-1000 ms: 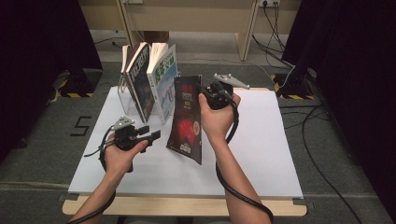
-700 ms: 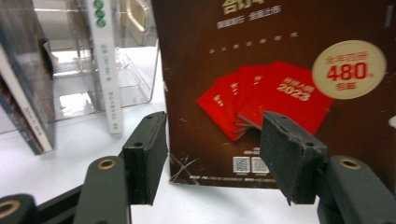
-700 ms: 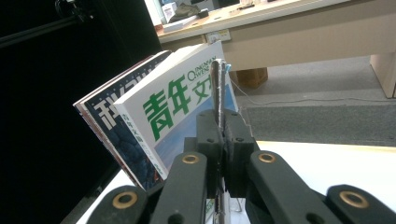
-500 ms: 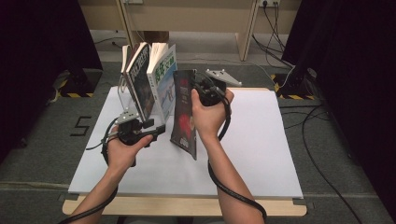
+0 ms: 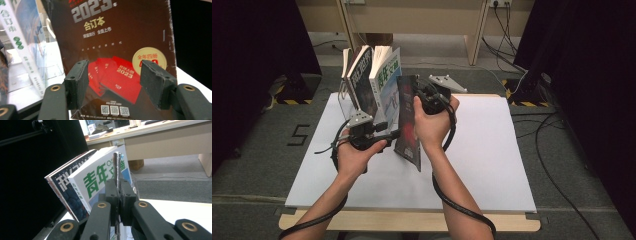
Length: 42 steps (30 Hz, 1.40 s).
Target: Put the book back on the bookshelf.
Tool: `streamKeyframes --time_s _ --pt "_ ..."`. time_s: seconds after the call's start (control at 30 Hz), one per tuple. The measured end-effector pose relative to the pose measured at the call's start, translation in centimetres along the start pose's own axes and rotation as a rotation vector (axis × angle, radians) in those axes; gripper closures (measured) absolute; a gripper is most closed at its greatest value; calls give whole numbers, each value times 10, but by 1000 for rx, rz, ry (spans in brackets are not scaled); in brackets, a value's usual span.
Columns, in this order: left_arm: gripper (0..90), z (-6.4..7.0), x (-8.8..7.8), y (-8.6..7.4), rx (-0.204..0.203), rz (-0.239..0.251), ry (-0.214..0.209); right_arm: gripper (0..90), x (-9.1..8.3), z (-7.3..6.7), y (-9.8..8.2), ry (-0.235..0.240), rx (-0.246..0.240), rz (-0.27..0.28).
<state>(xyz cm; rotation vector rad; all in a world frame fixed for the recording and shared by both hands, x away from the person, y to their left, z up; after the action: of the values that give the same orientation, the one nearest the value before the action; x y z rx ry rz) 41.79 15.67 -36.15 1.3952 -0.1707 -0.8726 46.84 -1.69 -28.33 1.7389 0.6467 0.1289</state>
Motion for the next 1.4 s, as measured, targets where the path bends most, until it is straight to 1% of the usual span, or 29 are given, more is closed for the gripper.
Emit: streamKeyframes --time_s 0.1,0.23,0.33,0.47,0.5,0.53,0.6,0.7,0.8,0.83,0.87,0.9,0.97,1.03,1.23,1.4 --pt "390 -1 -2 2 9 10 14 874 -1 -5 0 6 -5 -3" --pt "386 -2 -8 1 3 13 14 874 -1 -15 0 20 -7 0" --pt "383 -3 -13 0 7 16 17 874 0 -24 -1 28 -6 -1" --pt "377 -3 -21 2 7 32 17 874 3 -35 -2 33 -7 -5" --pt "375 -2 -22 3 12 35 17 874 4 -38 -2 35 -2 -4" --pt "374 -1 -24 5 19 41 18 873 4 -39 -2 34 -11 -6" --pt "372 3 -26 8 24 49 6 872 5 -43 -3 39 -5 -6" --pt "370 9 -28 12 31 48 -9 871 6 -47 -3 40 -11 -8" --pt "369 16 -28 15 48 49 -11 871 6 -49 -3 45 -8 -14" --pt "367 18 -28 16 63 46 -5 871 7 -48 -3 44 -14 -10" --pt "366 19 -26 16 69 40 1 871 7 -49 -3 44 -12 -12" --pt "363 21 -25 16 73 32 1 871 7 -49 -3 43 -17 -8" --pt "362 24 -21 15 78 25 0 871 7 -50 -2 42 -14 -18" --pt "361 26 -18 15 90 20 12 871 7 -49 -2 39 -25 -17" --pt "363 28 -8 17 92 15 34 871 7 -49 -1 37 -22 -25" --pt "363 31 2 21 96 14 34 871 8 -50 0 34 -33 -25"
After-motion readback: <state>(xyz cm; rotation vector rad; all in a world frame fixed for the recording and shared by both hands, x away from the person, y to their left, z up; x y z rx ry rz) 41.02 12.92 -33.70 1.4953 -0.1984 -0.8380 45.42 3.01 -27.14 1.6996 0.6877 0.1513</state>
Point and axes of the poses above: each handheld gripper's, and its own axes: x roughly forward along the jaws, y roughly out of its top, z roughly to its right, the point moved 3 cm from there along x, roughly forward along the jaws, and after that the axes turned 1 degree about -z, right-handed, at the moved point
